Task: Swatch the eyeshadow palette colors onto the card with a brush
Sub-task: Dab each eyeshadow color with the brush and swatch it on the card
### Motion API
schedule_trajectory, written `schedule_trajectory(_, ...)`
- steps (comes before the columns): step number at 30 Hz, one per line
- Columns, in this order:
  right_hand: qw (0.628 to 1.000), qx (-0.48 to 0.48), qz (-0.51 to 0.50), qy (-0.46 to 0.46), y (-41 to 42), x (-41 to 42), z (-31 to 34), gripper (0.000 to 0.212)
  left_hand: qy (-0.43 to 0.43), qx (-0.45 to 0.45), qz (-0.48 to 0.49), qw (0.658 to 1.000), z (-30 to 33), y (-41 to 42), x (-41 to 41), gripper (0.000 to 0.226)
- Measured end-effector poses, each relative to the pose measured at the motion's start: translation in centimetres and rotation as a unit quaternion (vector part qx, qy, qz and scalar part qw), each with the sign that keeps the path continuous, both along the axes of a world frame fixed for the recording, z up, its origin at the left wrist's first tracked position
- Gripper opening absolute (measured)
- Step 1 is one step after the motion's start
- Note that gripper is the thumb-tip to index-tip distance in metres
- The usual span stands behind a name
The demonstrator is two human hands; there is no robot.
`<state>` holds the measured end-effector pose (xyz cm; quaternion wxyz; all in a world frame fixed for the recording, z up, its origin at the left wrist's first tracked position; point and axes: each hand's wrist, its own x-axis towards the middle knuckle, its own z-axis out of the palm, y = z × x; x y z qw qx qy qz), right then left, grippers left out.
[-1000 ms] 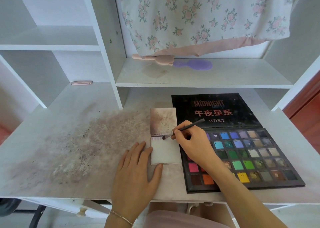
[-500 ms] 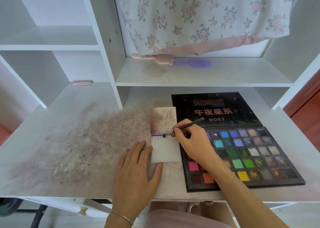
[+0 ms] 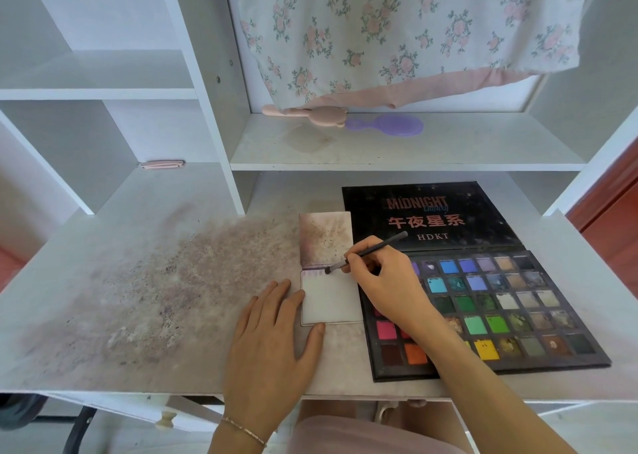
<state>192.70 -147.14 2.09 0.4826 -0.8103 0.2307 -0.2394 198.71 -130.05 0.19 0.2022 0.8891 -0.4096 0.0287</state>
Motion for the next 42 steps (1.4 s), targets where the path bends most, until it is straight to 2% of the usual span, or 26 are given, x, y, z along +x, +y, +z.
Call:
schedule_trajectory(18, 1.0, -0.005, -0.005, 0.003, 0.0, 0.0, -0.1, 0.017, 0.005, 0.0, 0.0, 1.0, -0.1, 0.1, 0.0, 0.054)
schedule_trajectory(21, 0.999, 0.006, -0.029, -0.035, 0.0, 0.0, 0.0, 0.012, 0.0, -0.003, 0.002, 1.0, -0.2, 0.0, 0.0, 0.048)
schedule_trajectory(24, 0.996, 0.026, -0.039, -0.071, -0.1, -0.2, 0.3, 0.018, -0.005, -0.009, 0.003, 1.0, -0.2, 0.0, 0.0, 0.044)
schedule_trajectory(32, 0.983, 0.074, -0.088, -0.144, -2.2, -3.3, 1.7, 0.023, 0.013, -0.009, 0.004, 1.0, -0.1, 0.1, 0.0, 0.048)
schedule_trajectory(37, 0.979, 0.044, -0.173, -0.098, -4.8, -7.1, 1.5, 0.021, 0.009, -0.01, 0.006, 1.0, 0.1, 0.0, -0.1, 0.057)
schedule_trajectory(42, 0.964, -0.004, -0.265, -0.024, -7.0, -9.8, 0.5, 0.012, 0.004, -0.01, 0.011, 1.0, 0.0, -0.1, -0.1, 0.047)
